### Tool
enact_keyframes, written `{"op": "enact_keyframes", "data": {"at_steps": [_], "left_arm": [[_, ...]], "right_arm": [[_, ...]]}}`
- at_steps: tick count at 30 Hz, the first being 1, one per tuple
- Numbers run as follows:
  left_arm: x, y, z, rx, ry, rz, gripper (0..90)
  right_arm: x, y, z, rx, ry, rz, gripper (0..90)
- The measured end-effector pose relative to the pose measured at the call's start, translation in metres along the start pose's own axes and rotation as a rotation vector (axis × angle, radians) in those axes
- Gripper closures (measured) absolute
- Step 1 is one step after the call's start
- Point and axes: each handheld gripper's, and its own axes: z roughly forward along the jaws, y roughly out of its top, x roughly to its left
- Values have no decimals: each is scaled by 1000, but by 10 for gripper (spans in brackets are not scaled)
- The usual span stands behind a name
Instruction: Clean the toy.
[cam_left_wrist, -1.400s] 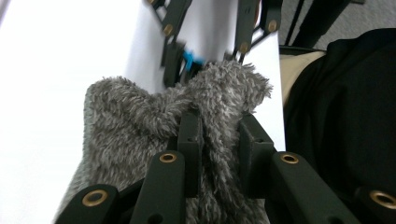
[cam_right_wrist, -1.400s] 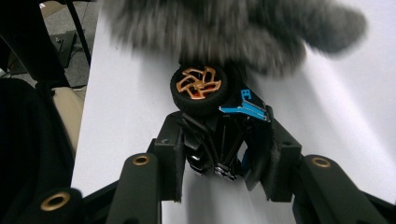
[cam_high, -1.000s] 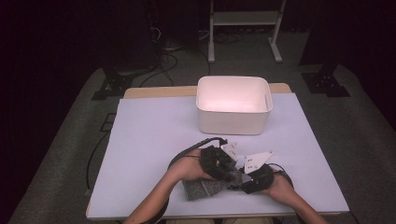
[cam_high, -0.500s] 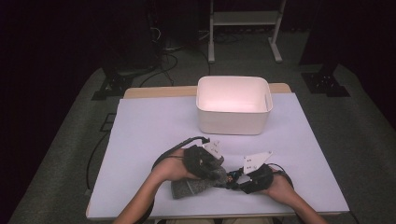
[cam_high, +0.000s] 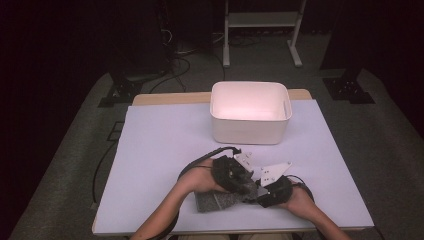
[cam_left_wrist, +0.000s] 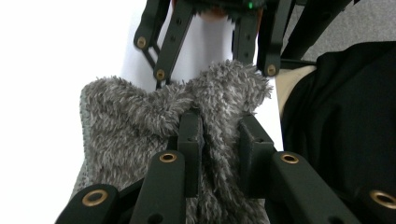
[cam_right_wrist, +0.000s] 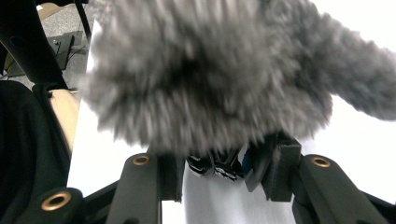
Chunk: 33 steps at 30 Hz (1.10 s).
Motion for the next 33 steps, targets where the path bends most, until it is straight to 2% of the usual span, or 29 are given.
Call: {"op": "enact_keyframes", "data": {"at_steps": [5, 8, 13, 21, 25, 28, 33], "left_arm": [[-1, -21, -13, -3, 22, -31, 741], [-1, -38, -24, -10, 44, -70, 740], [0, -58, -39, -29, 57, -119, 740], [-1, -87, -57, -20, 102, -178, 737], [-1, -94, -57, -30, 107, -192, 736], [0, -94, -55, -47, 99, -197, 736], [2, -90, -50, -47, 78, -196, 737]], "right_arm": [[1, 1, 0, 6, -6, -10, 569], [1, 1, 0, 6, -7, -7, 569], [0, 1, 0, 6, -5, -5, 569], [-1, 1, 1, 7, 0, -2, 569], [-2, 1, 1, 7, 3, 1, 568], [-2, 1, 1, 13, 3, 2, 569], [-2, 3, 0, 28, 9, -1, 571]]}}
